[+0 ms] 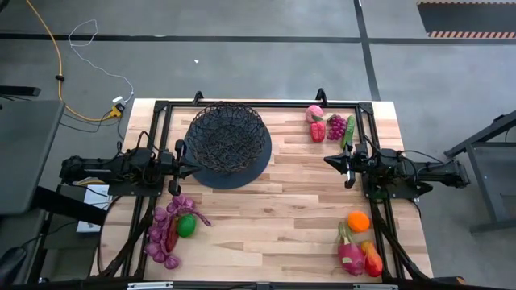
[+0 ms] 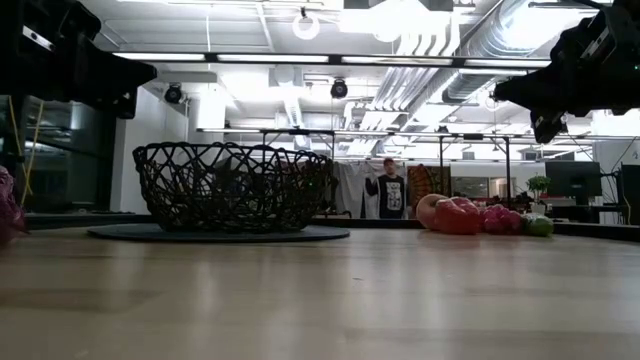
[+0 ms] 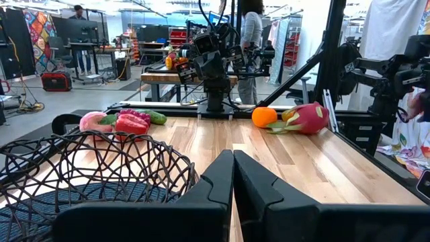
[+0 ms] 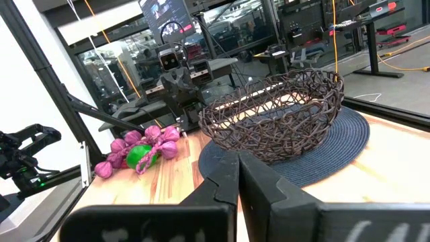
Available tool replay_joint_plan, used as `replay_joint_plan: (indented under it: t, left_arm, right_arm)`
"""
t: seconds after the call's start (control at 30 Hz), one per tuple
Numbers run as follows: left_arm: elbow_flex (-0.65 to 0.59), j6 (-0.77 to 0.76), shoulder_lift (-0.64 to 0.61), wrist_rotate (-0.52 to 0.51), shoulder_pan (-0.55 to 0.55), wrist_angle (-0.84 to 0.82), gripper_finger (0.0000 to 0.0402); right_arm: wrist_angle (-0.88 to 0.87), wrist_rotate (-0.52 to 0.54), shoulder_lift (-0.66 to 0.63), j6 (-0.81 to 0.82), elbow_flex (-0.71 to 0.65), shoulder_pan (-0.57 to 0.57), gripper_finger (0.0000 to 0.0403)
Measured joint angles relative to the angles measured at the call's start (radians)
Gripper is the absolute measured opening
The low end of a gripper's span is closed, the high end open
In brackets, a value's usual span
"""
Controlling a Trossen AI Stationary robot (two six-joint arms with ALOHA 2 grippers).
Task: Build produce basket
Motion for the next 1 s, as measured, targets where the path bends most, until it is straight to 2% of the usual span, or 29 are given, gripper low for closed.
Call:
replay_joint_plan:
  t: [0.1,0.2,0.43,0.57,0.7,0.8,0.9,1.0]
  left_arm:
    - [0.0,0.0,0.0,0.0,0.0,0.0,0.0001]
    - [0.0,0.0,0.0,0.0,0.0,0.0,0.0001]
    - [0.0,0.0,0.0,0.0,0.0,0.0,0.0001]
    - [0.0,0.0,0.0,0.0,0.0,0.0,0.0001]
    - [0.0,0.0,0.0,0.0,0.0,0.0,0.0001]
    - [0.0,0.0,0.0,0.0,0.0,0.0,0.0001]
    - [0.0,0.0,0.0,0.0,0.0,0.0,0.0001]
    - [0.0,0.0,0.0,0.0,0.0,0.0,0.0001]
  right_arm:
    - [0.004,0.03,0.0,-0.011,0.0,0.0,0.0]
    - [0.058,0.058,0.0,0.089,0.0,0.0,0.0]
    - [0.428,0.25,0.0,0.334,0.004,0.0,0.0]
    - [0.541,0.257,0.017,0.352,0.054,0.0,0.0]
    - [0.459,0.276,0.111,0.298,0.182,0.0,0.0005]
    - [0.276,0.31,0.231,0.249,0.312,0.0,0.0033]
    - [0.051,0.383,0.381,0.301,0.437,-0.003,0.0089]
    - [-0.142,0.403,0.538,0.384,0.549,-0.033,0.0166]
